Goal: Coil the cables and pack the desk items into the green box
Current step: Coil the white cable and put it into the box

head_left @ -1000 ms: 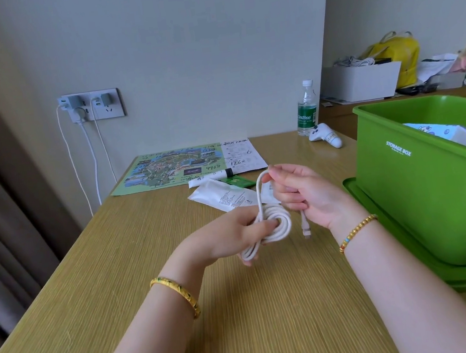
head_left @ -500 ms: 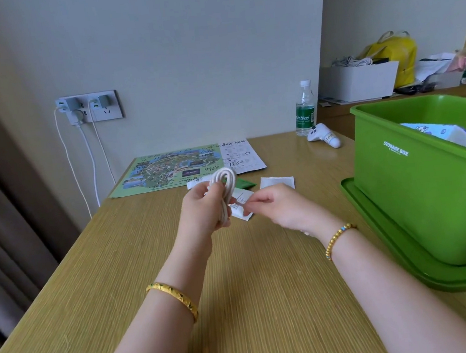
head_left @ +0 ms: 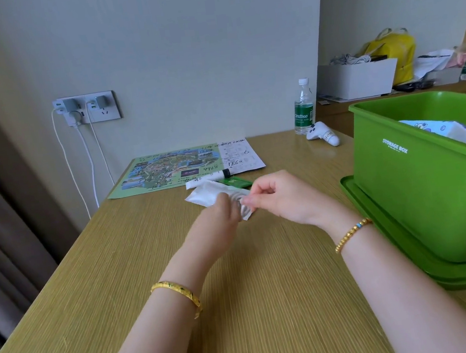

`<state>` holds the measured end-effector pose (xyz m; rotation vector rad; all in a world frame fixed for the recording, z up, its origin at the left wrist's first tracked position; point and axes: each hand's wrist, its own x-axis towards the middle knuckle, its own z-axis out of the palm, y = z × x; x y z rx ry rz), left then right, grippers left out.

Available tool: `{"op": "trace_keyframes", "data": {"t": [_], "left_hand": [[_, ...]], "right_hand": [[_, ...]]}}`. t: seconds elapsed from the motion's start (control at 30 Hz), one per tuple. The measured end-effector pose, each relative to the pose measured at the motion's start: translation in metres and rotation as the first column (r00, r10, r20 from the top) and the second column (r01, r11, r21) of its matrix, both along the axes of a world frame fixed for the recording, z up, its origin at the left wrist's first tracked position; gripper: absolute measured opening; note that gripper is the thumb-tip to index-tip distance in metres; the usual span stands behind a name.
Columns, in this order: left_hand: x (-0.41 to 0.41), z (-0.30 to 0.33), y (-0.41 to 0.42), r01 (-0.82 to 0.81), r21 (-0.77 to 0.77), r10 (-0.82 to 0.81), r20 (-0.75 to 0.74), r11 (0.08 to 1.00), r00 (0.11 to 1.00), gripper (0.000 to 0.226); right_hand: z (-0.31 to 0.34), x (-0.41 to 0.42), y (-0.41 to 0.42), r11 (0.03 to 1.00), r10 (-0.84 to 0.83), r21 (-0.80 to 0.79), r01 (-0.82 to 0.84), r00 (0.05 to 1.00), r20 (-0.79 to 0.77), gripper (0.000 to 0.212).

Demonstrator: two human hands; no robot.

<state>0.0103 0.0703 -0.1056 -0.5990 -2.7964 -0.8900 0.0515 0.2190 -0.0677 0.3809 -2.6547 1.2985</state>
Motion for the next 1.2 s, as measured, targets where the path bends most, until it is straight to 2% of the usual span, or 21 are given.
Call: {"op": "trace_keyframes", "data": {"t": [0.07,0.13,0.23,0.3,0.37,0.47,0.57,0.63,0.73,0.8,0.97,1.1,1.2], "left_hand": [[0.006,0.002,0.005,0.186,0.032,-0.188,0.124,0.982,0.974,0.016],[0.013,0.005,0.007,0.303,0.025,-0.302,0.201,0.953,0.932,0.024],[0.023,0.005,0.012,0.429,-0.072,-0.418,0.134,0.9,0.899,0.036],[0.028,0.006,0.015,0.468,0.031,-0.468,0.102,0.883,0.878,0.028],[0.03,0.011,0.016,0.445,0.233,-0.475,0.091,0.865,0.875,0.02],[0.03,0.018,0.016,0.378,0.51,-0.471,0.061,0.772,0.88,0.025],[0.032,0.021,0.018,0.268,0.686,-0.41,0.049,0.677,0.911,0.035],[0.03,0.022,0.018,0.19,0.734,-0.312,0.032,0.652,0.95,0.024],[0.022,0.021,0.012,0.04,0.767,-0.242,0.152,0.64,0.958,0.03],[0.019,0.02,0.007,-0.002,0.746,-0.239,0.215,0.666,0.947,0.024],[0.021,0.02,0.006,0.002,0.771,-0.256,0.209,0.637,0.944,0.024],[0.024,0.023,0.009,0.04,0.798,-0.261,0.149,0.602,0.954,0.03],[0.025,0.022,0.012,0.03,0.814,-0.233,0.131,0.58,0.964,0.026]], "right_hand": [[0.003,0.0,0.005,0.997,-0.026,-0.068,0.026,1.0,-0.007,0.027],[0.004,-0.001,0.008,0.994,-0.032,-0.105,0.03,0.999,-0.016,0.027],[0.001,-0.003,0.008,0.996,-0.029,-0.087,0.03,1.0,0.003,0.03],[-0.001,-0.005,0.008,0.991,-0.079,-0.108,0.077,0.997,-0.015,0.03],[-0.001,-0.007,0.013,0.959,-0.137,-0.253,0.127,0.99,-0.024,0.029],[-0.001,-0.011,0.021,0.891,-0.091,-0.444,0.1,0.995,0.042,0.022],[-0.007,-0.014,0.019,0.917,-0.074,-0.387,0.1,0.994,0.083,0.013],[-0.011,-0.015,0.013,0.952,-0.054,-0.296,0.074,0.996,0.078,0.019],[-0.014,-0.014,0.006,0.977,-0.006,-0.212,0.026,0.996,0.094,0.018],[-0.016,-0.014,0.004,0.983,0.02,-0.184,0.0,0.994,0.108,0.015],[-0.02,-0.016,0.003,0.992,-0.013,-0.121,0.028,0.993,0.121,0.021],[-0.027,-0.02,0.003,0.982,-0.051,-0.174,0.068,0.993,0.102,0.027],[-0.03,-0.025,0.007,0.975,-0.109,-0.186,0.124,0.99,0.088,0.026]]}}
